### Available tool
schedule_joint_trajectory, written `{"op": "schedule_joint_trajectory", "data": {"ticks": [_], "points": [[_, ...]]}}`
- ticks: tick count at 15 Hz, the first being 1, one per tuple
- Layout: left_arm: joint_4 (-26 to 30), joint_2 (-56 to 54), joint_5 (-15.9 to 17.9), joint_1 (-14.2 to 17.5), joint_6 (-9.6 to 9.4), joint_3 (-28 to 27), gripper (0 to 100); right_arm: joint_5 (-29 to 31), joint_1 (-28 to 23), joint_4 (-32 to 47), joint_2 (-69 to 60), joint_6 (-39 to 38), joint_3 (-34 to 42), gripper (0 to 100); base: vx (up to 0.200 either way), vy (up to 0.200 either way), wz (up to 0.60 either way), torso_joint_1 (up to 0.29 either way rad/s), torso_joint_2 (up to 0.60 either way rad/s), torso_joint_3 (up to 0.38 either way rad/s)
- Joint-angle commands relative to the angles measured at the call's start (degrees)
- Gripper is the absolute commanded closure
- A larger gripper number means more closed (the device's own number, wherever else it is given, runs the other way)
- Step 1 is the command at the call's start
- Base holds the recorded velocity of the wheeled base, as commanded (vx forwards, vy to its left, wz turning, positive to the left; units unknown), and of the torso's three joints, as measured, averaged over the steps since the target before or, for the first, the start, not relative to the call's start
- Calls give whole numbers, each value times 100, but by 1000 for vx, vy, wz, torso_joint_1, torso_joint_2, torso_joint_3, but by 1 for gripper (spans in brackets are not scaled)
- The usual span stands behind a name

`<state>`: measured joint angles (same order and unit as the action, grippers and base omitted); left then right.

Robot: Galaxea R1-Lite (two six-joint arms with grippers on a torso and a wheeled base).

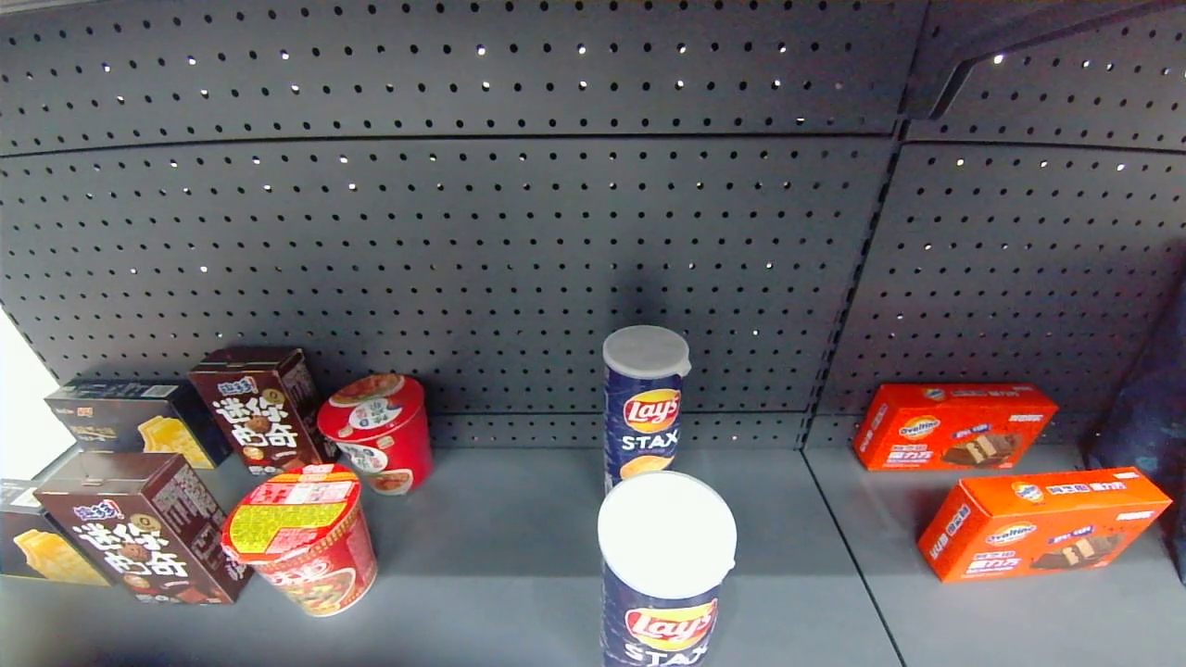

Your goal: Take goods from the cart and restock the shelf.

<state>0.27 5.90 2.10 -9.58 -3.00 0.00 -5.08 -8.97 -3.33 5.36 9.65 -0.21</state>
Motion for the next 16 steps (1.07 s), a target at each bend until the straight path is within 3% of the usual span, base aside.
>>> {"op": "schedule_joint_trajectory", "data": {"ticks": [1, 16], "points": [[0, -1, 1, 0, 1, 0, 0, -1, 1, -1, 9, 1, -6, 0, 0, 0, 0, 0, 0, 0], [0, -1, -8, 0, 1, 0, 0, 7, 1, -1, 9, -51, -6, 0, 0, 0, 0, 0, 0, 0]]}}
